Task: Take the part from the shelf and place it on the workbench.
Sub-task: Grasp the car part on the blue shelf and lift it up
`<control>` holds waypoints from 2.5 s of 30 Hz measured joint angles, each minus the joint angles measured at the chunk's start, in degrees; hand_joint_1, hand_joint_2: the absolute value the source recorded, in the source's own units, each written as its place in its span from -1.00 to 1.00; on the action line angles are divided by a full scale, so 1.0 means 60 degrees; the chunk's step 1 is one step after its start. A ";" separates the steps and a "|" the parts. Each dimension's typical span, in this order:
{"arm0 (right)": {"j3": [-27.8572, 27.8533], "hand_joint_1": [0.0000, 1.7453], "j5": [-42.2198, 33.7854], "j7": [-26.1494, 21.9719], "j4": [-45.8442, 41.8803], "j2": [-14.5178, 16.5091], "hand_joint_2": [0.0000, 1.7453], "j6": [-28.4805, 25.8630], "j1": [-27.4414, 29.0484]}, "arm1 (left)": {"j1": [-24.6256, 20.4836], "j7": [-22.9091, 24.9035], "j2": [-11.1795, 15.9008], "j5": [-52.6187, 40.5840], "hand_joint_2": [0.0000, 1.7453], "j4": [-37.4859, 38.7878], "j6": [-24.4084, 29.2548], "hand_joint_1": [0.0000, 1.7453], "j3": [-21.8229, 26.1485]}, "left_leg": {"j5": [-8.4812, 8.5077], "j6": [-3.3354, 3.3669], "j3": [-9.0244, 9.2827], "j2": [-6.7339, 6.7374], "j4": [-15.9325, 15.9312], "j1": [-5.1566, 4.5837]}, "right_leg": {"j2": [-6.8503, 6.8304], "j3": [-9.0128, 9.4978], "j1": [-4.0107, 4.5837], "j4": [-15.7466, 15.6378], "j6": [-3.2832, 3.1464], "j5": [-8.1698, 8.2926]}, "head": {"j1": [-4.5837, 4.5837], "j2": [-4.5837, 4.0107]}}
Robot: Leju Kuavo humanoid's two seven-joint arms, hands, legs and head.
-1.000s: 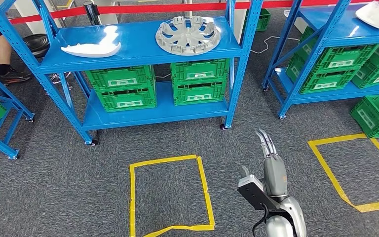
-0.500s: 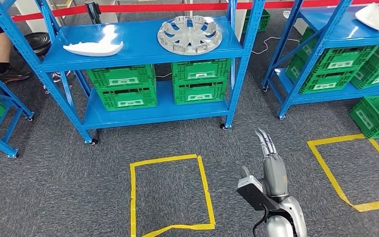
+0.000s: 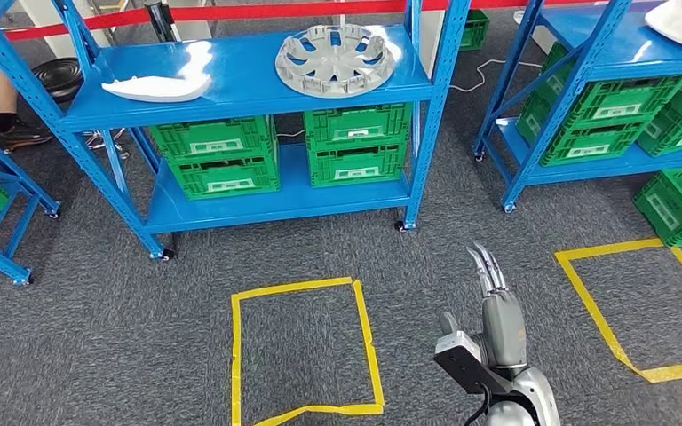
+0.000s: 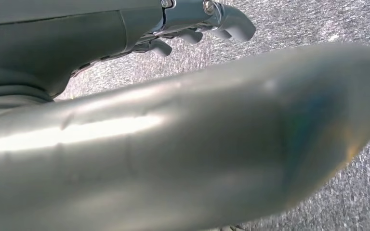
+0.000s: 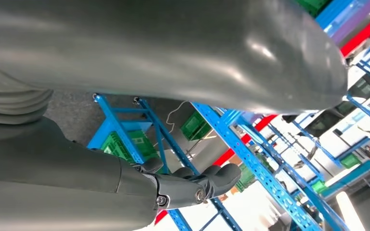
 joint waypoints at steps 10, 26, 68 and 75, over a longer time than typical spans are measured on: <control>-0.0012 -1.00 -0.0287 -0.0470 -0.0086 0.0158 -1.00 -0.0574 0.0011 | 0.0029 0.0034 0.0065 -0.0041 -1.00 -0.0004 -0.0089 -1.00 0.0015 | 0.0701 -0.0239 -0.0918 -0.0043 0.0505 0.0188 | 0.0045 0.0343 -0.0059 -0.0004 0.0038 -0.0301 | -0.0063 0.0000; -0.0262 -1.00 -0.1071 -0.1585 -0.0493 0.0648 -1.00 -0.1281 0.0512 | 0.0024 -0.0198 0.0179 -0.0774 -1.00 -0.0017 -0.0240 -1.00 -0.0161 | 0.0440 0.0274 -0.0443 -0.0089 0.0086 0.0012 | -0.0011 -0.0253 0.0118 0.0312 0.0059 0.0036 | -0.0041 0.0000; -0.0171 -1.00 -0.0375 -0.0720 -0.0333 0.0422 -1.00 -0.1453 0.0201 | 0.0041 0.0519 0.0157 -0.0901 -1.00 -0.0010 0.0082 -1.00 -0.0516 | -0.0380 -0.0278 -0.1697 -0.0097 0.2389 0.0171 | 0.0010 0.0152 0.0012 -0.0063 -0.0144 -0.0065 | -0.0137 0.0000; -0.0013 -1.00 -0.0227 -0.0585 -0.0443 0.0420 -1.00 -0.1233 0.0067 | 0.0067 -0.0017 0.0058 -0.0717 -1.00 -0.0013 0.0442 -1.00 -0.0500 | 0.0716 0.0023 -0.0742 -0.0113 0.0138 0.0166 | 0.0029 0.0333 0.0041 -0.0017 0.0218 -0.0289 | -0.0117 0.0000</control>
